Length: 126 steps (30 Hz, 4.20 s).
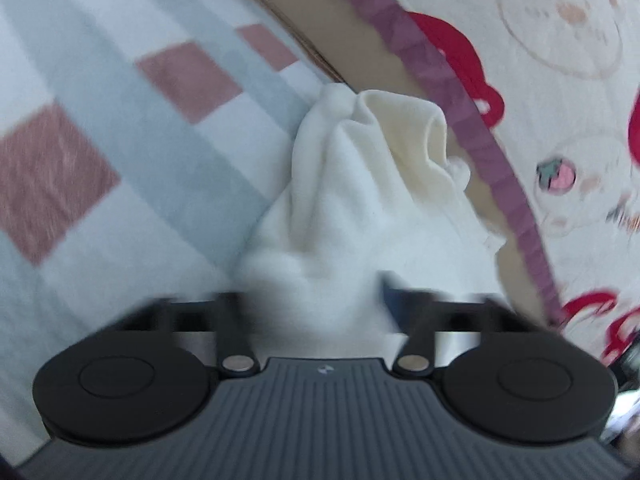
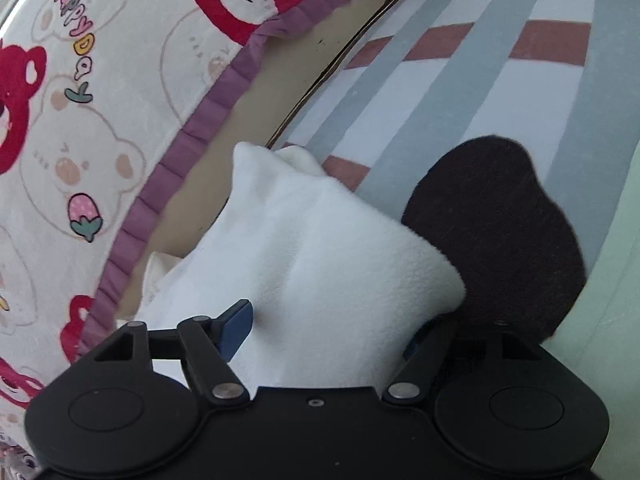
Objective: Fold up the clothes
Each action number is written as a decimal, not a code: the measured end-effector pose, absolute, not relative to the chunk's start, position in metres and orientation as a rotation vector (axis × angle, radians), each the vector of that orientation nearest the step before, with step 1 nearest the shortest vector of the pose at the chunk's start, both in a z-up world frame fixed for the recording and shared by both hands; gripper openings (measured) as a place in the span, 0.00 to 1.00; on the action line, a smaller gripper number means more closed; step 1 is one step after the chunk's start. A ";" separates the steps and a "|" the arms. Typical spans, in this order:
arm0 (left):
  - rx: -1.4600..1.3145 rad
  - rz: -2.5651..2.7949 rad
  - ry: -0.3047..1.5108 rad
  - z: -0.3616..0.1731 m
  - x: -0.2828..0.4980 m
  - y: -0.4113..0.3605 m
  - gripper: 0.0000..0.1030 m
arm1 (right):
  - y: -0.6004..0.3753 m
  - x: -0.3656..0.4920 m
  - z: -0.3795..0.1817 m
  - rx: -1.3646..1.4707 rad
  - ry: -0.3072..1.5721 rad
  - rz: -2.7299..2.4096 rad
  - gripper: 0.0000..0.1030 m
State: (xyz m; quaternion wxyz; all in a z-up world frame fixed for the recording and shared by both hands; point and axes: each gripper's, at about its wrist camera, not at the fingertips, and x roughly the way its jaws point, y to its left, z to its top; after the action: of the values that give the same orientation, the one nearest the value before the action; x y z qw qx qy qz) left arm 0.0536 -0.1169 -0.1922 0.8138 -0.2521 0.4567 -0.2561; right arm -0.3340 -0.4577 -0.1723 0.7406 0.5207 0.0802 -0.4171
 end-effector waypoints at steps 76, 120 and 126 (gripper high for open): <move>0.065 -0.832 0.897 -0.145 0.071 -0.137 0.59 | -0.543 -0.254 -0.129 0.494 0.673 -0.567 0.20; 0.222 -0.679 0.671 -0.101 0.022 -0.165 0.38 | -0.508 -0.203 -0.059 0.389 0.509 -0.448 0.41; 0.277 -0.763 0.621 -0.099 0.020 -0.188 0.35 | -0.524 -0.107 -0.086 0.423 0.735 -0.287 0.41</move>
State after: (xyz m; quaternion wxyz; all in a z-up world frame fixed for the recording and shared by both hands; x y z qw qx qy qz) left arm 0.0202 -0.1878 -0.0987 0.8722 0.1323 0.2972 -0.3653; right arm -0.1074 -0.5238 -0.0861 0.9014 0.2044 0.3555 -0.1388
